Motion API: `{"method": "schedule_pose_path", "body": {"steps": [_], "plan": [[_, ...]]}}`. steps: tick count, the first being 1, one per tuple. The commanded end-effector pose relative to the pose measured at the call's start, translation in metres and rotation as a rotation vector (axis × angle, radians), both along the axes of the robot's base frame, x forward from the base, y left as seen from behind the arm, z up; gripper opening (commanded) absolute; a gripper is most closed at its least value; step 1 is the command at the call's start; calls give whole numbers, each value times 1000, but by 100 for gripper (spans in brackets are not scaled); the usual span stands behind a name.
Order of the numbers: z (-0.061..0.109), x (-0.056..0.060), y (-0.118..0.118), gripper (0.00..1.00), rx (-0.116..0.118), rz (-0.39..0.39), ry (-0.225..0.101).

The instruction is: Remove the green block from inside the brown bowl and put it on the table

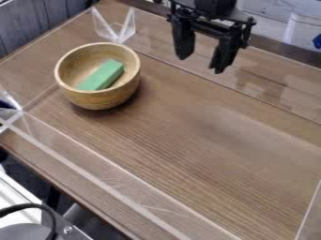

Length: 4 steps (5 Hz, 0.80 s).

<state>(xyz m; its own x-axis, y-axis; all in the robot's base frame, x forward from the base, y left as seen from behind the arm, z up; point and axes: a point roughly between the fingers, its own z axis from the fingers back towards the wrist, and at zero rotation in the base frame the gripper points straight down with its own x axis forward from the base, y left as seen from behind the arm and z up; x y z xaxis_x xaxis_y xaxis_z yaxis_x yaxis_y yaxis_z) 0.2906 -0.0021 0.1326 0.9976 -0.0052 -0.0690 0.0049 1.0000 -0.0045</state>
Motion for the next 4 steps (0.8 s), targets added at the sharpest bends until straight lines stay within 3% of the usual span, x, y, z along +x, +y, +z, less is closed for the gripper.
{"method": "schedule_pose_path", "body": {"steps": [1, 3, 4], "plan": [[-5, -2, 5, 100, 2, 0, 16], [-5, -25, 48, 100, 8, 48, -17], [3, -28, 82, 100, 17, 71, -42]]}}
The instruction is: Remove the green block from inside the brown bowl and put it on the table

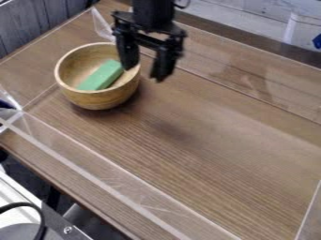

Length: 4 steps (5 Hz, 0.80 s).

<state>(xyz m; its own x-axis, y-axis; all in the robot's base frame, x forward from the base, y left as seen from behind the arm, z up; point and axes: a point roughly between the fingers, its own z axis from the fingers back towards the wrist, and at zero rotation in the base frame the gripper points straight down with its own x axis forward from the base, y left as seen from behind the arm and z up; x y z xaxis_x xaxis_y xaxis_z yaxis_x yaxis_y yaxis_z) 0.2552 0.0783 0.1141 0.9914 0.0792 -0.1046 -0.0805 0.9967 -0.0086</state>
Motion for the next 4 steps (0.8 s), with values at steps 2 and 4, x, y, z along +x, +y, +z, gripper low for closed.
{"method": "schedule_pose_path", "body": {"steps": [2, 4], "plan": [[24, 5, 35, 100, 46, 26, -99], [13, 3, 52, 100, 60, 64, -87]]}}
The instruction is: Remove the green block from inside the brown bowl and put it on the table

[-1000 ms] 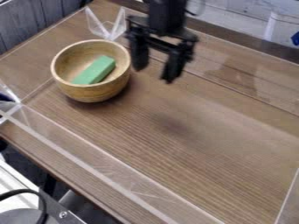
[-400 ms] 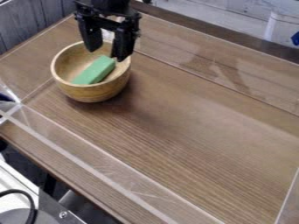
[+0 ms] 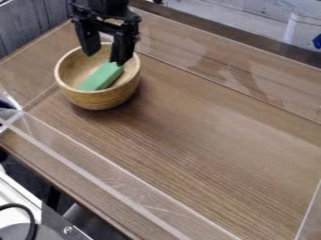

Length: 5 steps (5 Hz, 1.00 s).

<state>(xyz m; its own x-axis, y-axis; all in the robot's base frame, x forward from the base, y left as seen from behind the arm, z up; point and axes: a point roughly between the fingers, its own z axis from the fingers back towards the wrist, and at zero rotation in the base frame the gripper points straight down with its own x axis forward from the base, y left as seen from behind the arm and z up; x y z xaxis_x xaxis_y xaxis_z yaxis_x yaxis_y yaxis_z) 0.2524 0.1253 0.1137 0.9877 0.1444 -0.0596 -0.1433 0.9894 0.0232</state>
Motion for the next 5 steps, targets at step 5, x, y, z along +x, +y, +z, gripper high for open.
{"method": "schedule_pose_path", "body": {"steps": [5], "plan": [[-28, 2, 37, 100, 16, 65, -12]]}}
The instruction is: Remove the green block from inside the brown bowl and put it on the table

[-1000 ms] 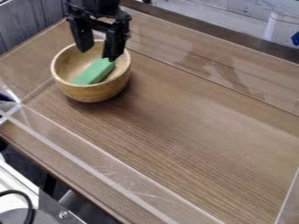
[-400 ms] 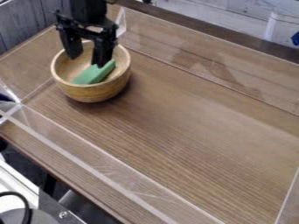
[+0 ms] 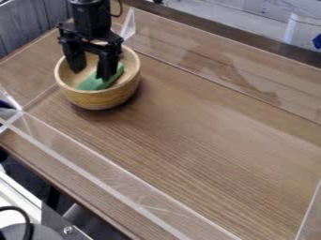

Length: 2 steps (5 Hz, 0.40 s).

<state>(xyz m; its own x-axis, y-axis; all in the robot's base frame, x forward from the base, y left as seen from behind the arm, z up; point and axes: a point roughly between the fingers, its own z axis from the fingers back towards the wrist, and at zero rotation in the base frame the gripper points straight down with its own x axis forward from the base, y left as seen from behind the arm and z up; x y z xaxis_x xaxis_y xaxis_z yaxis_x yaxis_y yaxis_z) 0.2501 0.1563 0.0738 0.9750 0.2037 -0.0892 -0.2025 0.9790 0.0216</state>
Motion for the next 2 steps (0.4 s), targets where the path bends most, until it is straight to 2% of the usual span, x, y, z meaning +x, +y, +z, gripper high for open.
{"method": "schedule_pose_path", "body": {"steps": [1, 2], "plan": [[6, 6, 8, 100, 22, 10, -35], [1, 8, 11, 100, 21, 17, -30]]}}
